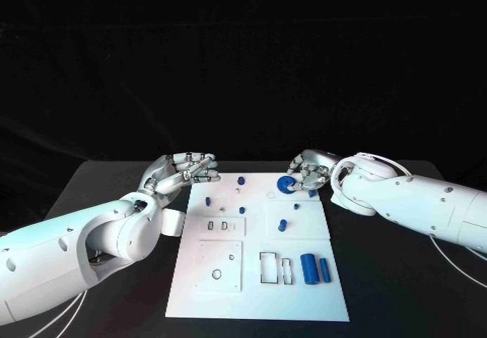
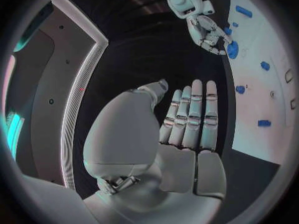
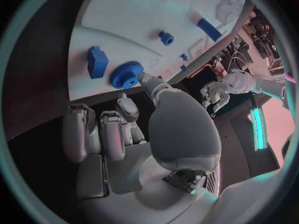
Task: Assemble the parts on the task board
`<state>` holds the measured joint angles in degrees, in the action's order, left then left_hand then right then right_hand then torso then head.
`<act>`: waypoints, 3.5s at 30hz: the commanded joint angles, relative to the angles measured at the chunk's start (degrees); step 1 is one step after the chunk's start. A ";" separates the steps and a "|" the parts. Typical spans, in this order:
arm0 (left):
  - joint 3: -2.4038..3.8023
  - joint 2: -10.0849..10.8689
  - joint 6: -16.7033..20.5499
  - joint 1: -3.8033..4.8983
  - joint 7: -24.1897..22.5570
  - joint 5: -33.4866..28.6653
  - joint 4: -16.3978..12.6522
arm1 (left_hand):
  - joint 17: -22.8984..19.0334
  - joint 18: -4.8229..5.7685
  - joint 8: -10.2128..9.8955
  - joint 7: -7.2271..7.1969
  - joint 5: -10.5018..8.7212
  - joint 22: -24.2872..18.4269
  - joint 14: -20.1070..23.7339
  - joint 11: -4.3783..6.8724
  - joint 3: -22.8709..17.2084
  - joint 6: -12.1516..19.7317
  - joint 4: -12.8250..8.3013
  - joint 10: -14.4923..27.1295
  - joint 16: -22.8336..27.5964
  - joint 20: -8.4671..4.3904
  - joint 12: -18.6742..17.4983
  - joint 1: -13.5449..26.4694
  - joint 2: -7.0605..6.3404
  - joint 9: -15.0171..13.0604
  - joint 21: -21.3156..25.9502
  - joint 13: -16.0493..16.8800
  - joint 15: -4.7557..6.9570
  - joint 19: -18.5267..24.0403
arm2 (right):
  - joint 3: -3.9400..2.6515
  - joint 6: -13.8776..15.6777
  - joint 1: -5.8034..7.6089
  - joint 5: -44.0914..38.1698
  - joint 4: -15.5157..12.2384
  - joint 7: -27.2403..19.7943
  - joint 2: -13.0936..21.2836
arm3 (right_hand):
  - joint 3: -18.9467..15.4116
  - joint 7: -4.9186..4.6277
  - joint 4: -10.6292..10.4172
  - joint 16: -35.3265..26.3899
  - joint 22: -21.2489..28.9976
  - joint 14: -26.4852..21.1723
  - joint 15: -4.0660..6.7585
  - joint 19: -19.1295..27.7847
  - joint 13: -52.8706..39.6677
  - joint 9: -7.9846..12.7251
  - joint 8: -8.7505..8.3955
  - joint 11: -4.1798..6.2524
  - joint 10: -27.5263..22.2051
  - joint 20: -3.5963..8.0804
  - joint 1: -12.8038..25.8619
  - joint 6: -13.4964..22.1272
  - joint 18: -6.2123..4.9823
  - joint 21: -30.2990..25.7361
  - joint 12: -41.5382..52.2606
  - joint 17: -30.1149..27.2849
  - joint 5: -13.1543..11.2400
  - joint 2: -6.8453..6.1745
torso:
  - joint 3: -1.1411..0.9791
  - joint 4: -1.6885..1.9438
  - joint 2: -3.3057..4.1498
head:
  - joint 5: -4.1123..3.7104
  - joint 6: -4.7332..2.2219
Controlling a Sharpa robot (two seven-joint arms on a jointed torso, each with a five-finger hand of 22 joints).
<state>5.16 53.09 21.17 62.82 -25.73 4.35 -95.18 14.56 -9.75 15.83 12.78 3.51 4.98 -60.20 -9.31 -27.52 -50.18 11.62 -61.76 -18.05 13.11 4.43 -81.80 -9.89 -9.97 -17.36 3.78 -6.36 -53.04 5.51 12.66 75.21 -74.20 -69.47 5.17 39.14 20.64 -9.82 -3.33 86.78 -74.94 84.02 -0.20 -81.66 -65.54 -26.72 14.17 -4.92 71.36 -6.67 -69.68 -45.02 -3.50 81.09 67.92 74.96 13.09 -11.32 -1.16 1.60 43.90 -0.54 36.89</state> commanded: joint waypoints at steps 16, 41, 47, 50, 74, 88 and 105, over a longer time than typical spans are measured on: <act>0.05 -0.16 -1.16 0.07 -0.19 -0.13 -0.03 | 0.12 -0.79 -0.32 0.17 -0.25 -0.12 -0.01 -0.24 -0.42 0.07 -0.07 -0.08 0.35 0.13 -0.29 0.24 0.03 0.07 0.37 0.00 -0.23 -0.35 | 0.20 -1.24 -0.40 -0.62 1.03 0.42 -1.22 | 0.65 0.16 -0.25 0.65 -3.88 4.36 -0.43 -0.52 -3.11 -0.75 1.67 0.12 1.65 -0.10 -1.44 -0.99 0.61 0.63 3.42 7.40 -0.03 1.03 | -0.09 -0.11 -0.01 | 0.16 0.26; 0.05 -0.08 -1.32 0.06 0.10 -0.13 0.06 | 0.23 -0.79 -0.35 0.20 -0.25 -0.18 -0.03 -0.26 -0.57 0.07 -0.15 -0.11 0.45 0.13 -0.39 0.31 0.08 0.08 0.41 0.00 -0.24 -0.38 | 0.30 7.99 -1.00 -12.62 -2.57 1.99 -0.77 | 5.02 1.39 0.18 1.10 -5.82 4.57 0.52 -1.67 -7.27 -0.90 3.61 1.24 5.08 0.73 -1.97 -5.53 1.02 1.79 7.55 8.50 -0.63 1.42 | -0.11 -0.05 0.02 | 0.32 0.43; 0.05 -0.07 -1.36 0.06 0.08 -0.13 0.19 | 0.27 -0.79 -0.36 0.20 -0.24 -0.20 -0.04 -0.26 -0.65 0.06 -0.19 -0.11 0.49 0.13 -0.43 0.30 0.12 0.08 0.42 0.00 -0.24 -0.39 | 0.28 11.99 -1.08 -15.76 -6.01 2.18 -0.30 | 5.35 1.48 -0.42 1.19 -6.35 4.63 0.57 -2.04 -7.87 -0.81 3.62 1.31 5.66 0.81 -1.08 -5.81 1.15 2.16 8.11 8.77 0.01 1.38 | -0.10 -0.09 -0.01 | 0.45 0.37; 0.05 -0.07 -1.39 0.06 0.01 -0.13 0.29 | 0.27 -0.79 -0.36 0.20 -0.24 -0.20 -0.04 -0.26 -0.65 0.06 -0.19 -0.11 0.49 0.13 -0.43 0.30 0.12 0.08 0.42 0.00 -0.24 -0.39 | 0.27 12.96 -1.07 -16.77 -7.67 2.42 -0.66 | 5.64 1.55 -0.47 1.22 -6.46 4.65 0.63 -2.11 -7.94 -0.76 3.61 1.38 5.74 0.85 -1.02 -5.91 1.17 2.22 8.17 8.85 0.54 1.35 | -0.07 -0.09 0.01 | 0.55 0.33; 0.05 -0.45 -1.71 0.06 -0.15 -0.13 0.38 | 0.32 -0.79 -0.37 0.18 -0.24 -0.23 -0.04 -0.25 -0.76 0.04 -0.27 -0.14 0.54 0.12 -0.46 0.27 0.16 0.07 0.43 0.00 -0.24 -0.41 | 0.45 12.92 -2.43 -17.32 -3.14 2.18 -11.46 | 6.14 1.52 -0.65 1.26 -6.55 4.68 0.67 -2.16 -7.94 -0.63 3.41 1.39 5.76 0.91 -0.82 -5.78 1.19 2.25 8.16 8.96 1.28 1.42 | -0.03 0.04 0.10 | 0.90 0.45; 0.05 -0.58 -1.77 0.07 -0.06 -0.13 0.43 | 0.32 -0.79 -0.37 0.18 -0.24 -0.23 -0.04 -0.25 -0.76 0.04 -0.27 -0.14 0.54 0.12 -0.46 0.27 0.16 0.07 0.43 0.00 -0.24 -0.41 | 0.51 12.87 -3.92 -18.17 0.37 2.40 -14.30 | 6.25 1.46 -0.68 1.21 -6.35 4.64 0.66 -2.01 -7.93 -0.55 3.25 1.35 5.73 0.92 -0.73 -5.60 1.13 2.09 8.13 8.81 1.31 1.32 | -0.15 -0.16 0.09 | 1.18 0.73; 0.05 -0.91 -1.93 0.06 0.06 -0.13 0.77 | 0.32 -0.79 -0.37 0.18 -0.24 -0.23 -0.04 -0.25 -0.76 0.04 -0.27 -0.14 0.54 0.12 -0.46 0.27 0.16 0.07 0.43 0.00 -0.24 -0.41 | 0.51 13.70 -4.28 -18.11 2.56 2.39 -15.53 | 6.72 0.37 -1.17 1.09 -5.53 4.54 -0.10 -1.28 -6.04 0.51 0.75 0.38 3.73 0.39 0.32 -2.33 0.91 1.22 6.28 8.49 -1.15 0.25 | -0.12 -0.06 0.10 | 1.04 0.80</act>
<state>5.17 52.31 20.34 62.82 -25.36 4.35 -94.33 14.81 -9.75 15.83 12.78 3.51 4.82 -60.20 -9.31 -27.92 -50.18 11.22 -61.75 -17.82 13.11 4.16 -81.80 -9.89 -9.97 -17.14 3.78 -6.36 -53.04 6.03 25.90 70.95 -91.76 -67.03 7.50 23.73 27.27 -9.35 -4.39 87.76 -74.92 83.99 0.20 -83.07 -71.74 -26.38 15.22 -4.55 75.40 -6.08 -69.88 -47.72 -3.02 82.64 74.39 74.91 12.21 -11.12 -1.29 1.47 43.98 0.48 37.68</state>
